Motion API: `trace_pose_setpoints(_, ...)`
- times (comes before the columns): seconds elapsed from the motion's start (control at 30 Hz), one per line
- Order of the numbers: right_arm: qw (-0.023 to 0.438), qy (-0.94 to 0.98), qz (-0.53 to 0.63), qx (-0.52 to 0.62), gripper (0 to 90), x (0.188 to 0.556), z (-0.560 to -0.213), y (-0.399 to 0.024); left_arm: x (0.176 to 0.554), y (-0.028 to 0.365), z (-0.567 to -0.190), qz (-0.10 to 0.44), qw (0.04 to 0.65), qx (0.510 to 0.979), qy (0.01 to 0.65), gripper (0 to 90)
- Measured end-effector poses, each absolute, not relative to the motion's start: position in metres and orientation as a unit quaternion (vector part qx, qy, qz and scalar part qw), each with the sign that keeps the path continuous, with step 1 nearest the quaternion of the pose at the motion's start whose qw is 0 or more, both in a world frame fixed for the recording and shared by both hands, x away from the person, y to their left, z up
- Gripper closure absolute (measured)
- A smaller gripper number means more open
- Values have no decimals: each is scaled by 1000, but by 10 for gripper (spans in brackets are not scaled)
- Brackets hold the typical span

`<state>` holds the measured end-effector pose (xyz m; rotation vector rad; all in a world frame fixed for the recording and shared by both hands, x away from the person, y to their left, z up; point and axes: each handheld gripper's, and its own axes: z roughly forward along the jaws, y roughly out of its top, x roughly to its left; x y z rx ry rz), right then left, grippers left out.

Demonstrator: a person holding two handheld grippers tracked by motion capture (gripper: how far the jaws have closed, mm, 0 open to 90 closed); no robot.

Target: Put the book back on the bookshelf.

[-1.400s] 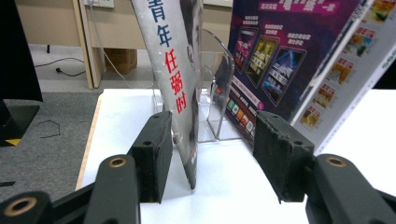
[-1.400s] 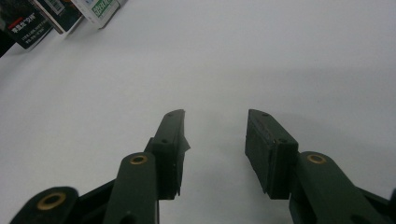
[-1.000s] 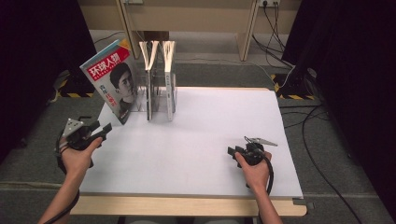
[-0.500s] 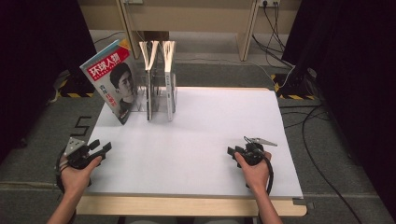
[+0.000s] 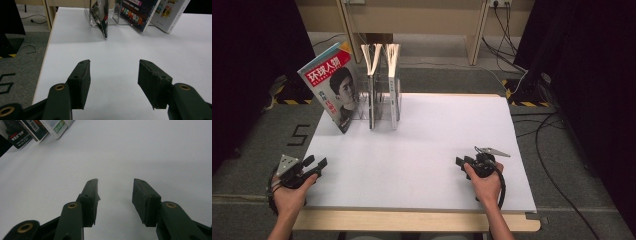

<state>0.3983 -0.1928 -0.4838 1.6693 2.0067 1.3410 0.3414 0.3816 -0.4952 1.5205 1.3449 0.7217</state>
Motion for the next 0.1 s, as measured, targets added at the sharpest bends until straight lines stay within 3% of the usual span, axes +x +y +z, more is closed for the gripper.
trace_pose_setpoints(0.1,122,683,449,563,541,398,-483,-196,342,381,-496,295,468,626,550,429)
